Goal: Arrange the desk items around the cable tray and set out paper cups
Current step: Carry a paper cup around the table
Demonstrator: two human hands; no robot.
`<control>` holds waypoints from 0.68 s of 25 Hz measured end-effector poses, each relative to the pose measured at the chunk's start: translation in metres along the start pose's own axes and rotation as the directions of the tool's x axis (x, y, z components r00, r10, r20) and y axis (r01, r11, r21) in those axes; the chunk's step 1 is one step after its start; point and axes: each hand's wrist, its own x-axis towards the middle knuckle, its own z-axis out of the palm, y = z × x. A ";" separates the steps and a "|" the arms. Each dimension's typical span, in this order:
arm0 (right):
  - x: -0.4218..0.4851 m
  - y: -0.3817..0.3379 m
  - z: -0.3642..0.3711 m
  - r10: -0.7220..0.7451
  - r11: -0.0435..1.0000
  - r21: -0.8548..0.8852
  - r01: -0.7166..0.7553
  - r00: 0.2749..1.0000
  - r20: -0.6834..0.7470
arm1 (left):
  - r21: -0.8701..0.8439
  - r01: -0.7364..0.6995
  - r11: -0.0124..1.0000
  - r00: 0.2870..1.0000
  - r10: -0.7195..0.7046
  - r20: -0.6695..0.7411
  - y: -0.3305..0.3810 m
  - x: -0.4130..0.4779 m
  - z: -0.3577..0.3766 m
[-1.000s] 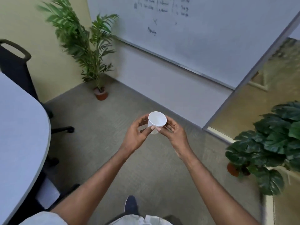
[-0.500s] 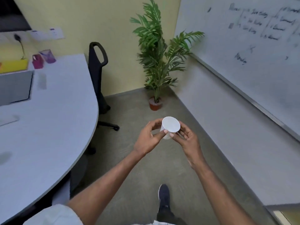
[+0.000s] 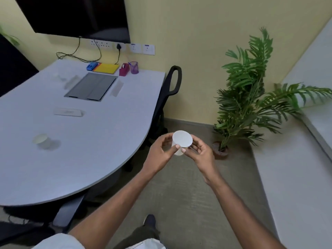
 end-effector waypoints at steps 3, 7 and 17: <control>0.062 0.003 0.024 0.007 1.000 -0.014 -0.006 0.996 0.089 | 0.005 0.036 0.999 0.993 -0.035 -0.113 -0.012 0.043 -0.023; 0.152 0.013 0.054 0.045 0.998 -0.055 -0.036 0.984 0.174 | 0.019 0.117 0.993 0.976 -0.111 -0.187 -0.035 0.116 -0.058; 0.344 0.029 0.149 0.209 0.971 -0.175 -0.163 0.932 0.297 | 0.118 0.305 0.945 0.928 -0.267 -0.260 -0.059 0.281 -0.156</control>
